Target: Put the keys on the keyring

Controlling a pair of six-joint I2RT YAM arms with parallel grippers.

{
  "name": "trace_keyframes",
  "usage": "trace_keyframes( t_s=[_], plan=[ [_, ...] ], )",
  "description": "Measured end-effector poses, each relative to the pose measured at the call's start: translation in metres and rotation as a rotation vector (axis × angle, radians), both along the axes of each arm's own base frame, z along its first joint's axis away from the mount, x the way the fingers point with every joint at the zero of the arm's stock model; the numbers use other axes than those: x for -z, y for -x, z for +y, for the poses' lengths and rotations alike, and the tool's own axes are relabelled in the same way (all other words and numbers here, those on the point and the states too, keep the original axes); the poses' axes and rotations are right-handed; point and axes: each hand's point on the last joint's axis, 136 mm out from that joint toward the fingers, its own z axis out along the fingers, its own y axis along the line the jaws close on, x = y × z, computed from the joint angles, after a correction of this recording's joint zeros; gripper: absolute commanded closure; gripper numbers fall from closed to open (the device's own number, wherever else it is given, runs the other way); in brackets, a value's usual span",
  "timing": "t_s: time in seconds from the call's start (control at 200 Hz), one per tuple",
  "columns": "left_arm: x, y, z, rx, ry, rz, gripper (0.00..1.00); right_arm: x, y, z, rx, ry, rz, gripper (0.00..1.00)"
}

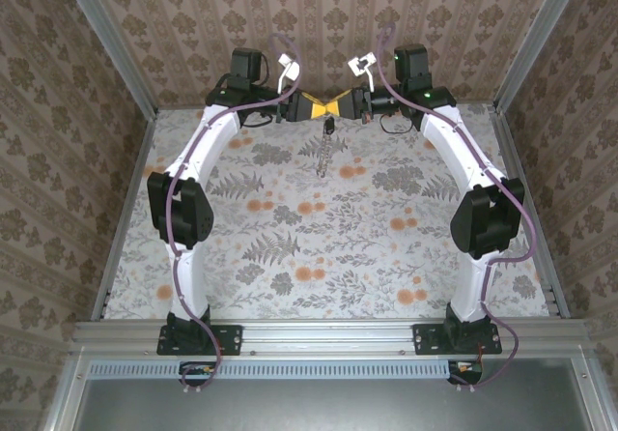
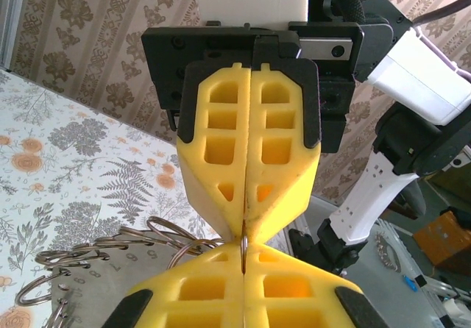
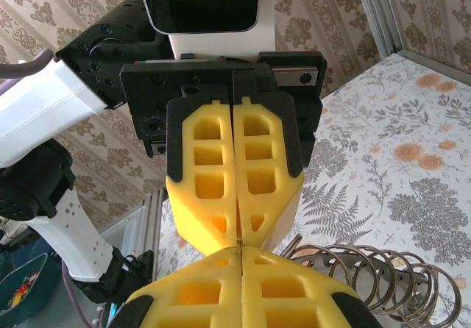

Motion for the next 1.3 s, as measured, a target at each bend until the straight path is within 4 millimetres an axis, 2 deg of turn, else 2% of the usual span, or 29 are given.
trace_keyframes(
  t_s=[0.195, 0.32, 0.38, 0.505, 0.575, 0.755, 0.825, 1.015, 1.3],
  plan=[
    [0.002, -0.003, -0.004, -0.019, -0.010, -0.019, 1.00, 0.001, -0.001, -0.003, 0.006, 0.003, 0.010, 1.00],
    [0.003, -0.006, -0.009, -0.033, -0.003, -0.037, 1.00, 0.001, -0.004, -0.006, 0.022, 0.001, 0.023, 0.70],
    [0.006, -0.009, -0.010, -0.046, -0.004, -0.035, 1.00, -0.001, -0.006, -0.007, 0.029, -0.007, 0.021, 0.64],
    [0.007, -0.012, -0.013, -0.059, -0.004, -0.029, 1.00, -0.006, -0.010, -0.011, 0.042, -0.024, 0.003, 0.58],
    [0.002, -0.015, -0.014, -0.065, 0.006, -0.035, 1.00, -0.005, -0.009, -0.020, 0.067, -0.046, 0.012, 0.56],
    [-0.012, -0.018, -0.015, -0.075, 0.038, -0.052, 1.00, -0.005, -0.013, -0.059, 0.170, -0.090, 0.015, 0.54],
    [-0.017, -0.019, -0.016, -0.077, 0.050, -0.056, 1.00, -0.003, -0.013, -0.065, 0.187, -0.108, 0.009, 0.51],
    [-0.028, -0.020, -0.016, -0.079, 0.073, -0.058, 1.00, 0.008, -0.011, -0.057, 0.176, -0.160, 0.032, 0.43],
    [-0.036, -0.019, -0.016, -0.072, 0.087, -0.052, 1.00, -0.006, -0.007, -0.037, 0.126, -0.199, -0.020, 0.40]
  ],
)
